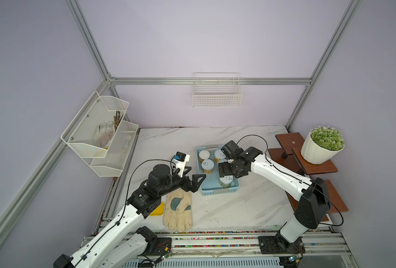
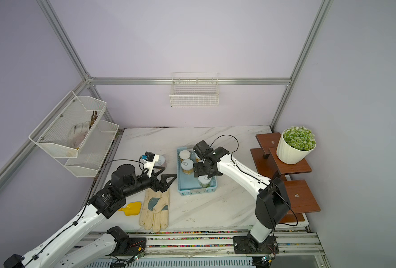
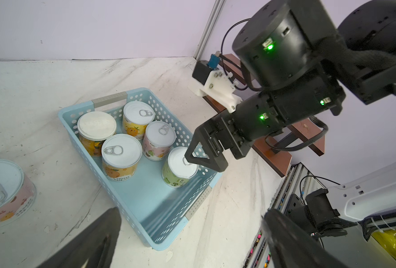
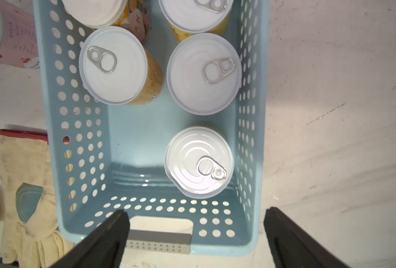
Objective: Put the canned food in the basket
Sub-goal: Place the canned food in the basket.
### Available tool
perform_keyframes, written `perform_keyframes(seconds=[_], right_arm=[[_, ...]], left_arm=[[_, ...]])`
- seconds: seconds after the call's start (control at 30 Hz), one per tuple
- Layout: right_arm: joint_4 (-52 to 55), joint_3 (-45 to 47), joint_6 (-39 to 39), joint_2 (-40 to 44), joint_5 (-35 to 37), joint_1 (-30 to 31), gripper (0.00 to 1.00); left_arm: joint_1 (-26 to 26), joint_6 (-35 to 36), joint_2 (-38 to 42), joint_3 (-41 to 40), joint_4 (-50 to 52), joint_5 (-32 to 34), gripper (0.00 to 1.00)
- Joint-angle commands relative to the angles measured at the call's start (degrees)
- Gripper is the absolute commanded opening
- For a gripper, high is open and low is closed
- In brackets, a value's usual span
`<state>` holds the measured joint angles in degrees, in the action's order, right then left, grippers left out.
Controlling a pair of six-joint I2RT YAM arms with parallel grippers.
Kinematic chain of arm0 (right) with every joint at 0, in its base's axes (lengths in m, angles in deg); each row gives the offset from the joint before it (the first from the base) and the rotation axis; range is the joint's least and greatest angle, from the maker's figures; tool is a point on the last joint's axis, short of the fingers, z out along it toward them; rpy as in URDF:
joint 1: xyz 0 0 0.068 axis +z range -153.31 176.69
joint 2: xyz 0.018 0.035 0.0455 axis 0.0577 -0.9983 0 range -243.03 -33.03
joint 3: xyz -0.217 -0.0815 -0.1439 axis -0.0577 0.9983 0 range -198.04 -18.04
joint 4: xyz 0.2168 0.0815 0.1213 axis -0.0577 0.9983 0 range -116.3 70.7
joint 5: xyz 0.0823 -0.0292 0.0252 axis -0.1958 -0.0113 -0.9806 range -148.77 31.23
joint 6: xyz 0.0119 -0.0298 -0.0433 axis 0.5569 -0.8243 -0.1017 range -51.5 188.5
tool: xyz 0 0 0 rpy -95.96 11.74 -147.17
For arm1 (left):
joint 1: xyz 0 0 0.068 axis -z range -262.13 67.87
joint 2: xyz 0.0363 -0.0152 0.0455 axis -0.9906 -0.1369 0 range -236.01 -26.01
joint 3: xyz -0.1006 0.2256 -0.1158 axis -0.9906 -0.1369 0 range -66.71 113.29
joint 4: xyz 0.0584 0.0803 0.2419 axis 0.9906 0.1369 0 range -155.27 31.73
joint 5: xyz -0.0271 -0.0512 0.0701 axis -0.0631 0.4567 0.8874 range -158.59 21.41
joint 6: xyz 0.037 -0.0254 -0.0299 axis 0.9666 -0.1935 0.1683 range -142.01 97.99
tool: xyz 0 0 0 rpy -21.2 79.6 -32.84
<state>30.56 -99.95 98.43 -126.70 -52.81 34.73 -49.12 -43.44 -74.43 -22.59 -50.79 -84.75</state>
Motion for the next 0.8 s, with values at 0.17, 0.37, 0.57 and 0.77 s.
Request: perform_keyframes(seconds=[0.17, 0.37, 0.57, 0.77], right_arm=[[-0.75, 2.55, -0.85, 3.56, -1.82, 0.01, 0.99], [-15.58, 12.32, -5.99, 16.50, -5.86, -0.38, 1.00], [-29.11, 22.68, -9.62, 27.69, -15.15, -0.83, 1.00], [-36.68, 28.35, -11.03, 36.20, -21.07, -0.86, 0.98]], left_arm=[[-0.25, 0.77, -0.37, 1.23, -1.26, 0.76, 0.99], [-0.28, 0.86, -1.65, 2.57, 0.93, 3.47, 1.00], [-0.27, 0.51, -2.42, 3.30, 1.47, 5.42, 1.00], [-0.29, -0.64, -5.12, 5.13, 3.44, 9.88, 1.00]])
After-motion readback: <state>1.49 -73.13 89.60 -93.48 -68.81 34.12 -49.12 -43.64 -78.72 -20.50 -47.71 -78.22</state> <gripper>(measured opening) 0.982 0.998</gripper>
